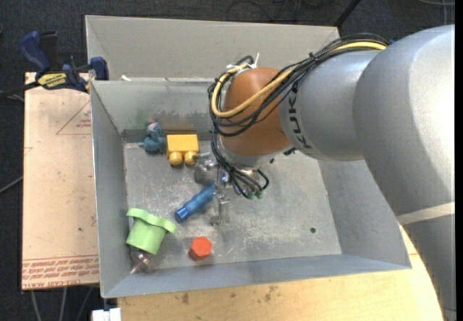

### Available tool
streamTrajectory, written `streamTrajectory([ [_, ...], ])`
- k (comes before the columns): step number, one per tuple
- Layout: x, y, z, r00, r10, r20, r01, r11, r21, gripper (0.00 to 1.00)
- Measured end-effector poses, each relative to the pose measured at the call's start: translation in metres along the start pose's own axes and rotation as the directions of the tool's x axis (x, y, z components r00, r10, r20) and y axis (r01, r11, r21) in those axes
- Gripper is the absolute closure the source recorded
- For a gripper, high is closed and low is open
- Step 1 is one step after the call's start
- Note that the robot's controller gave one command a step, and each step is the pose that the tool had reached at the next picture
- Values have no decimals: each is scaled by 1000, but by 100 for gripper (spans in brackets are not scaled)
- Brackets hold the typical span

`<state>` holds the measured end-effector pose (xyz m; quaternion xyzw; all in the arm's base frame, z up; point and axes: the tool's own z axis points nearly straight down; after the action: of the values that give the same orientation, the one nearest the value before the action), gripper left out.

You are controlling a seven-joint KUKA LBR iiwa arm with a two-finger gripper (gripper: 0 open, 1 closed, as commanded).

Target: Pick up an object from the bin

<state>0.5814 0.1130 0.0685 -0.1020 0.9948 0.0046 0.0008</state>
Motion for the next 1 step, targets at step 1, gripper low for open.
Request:
streamTrajectory([
  [1, 0, 0, -1, 1000, 0, 1, 0, 1000, 0, 100],
])
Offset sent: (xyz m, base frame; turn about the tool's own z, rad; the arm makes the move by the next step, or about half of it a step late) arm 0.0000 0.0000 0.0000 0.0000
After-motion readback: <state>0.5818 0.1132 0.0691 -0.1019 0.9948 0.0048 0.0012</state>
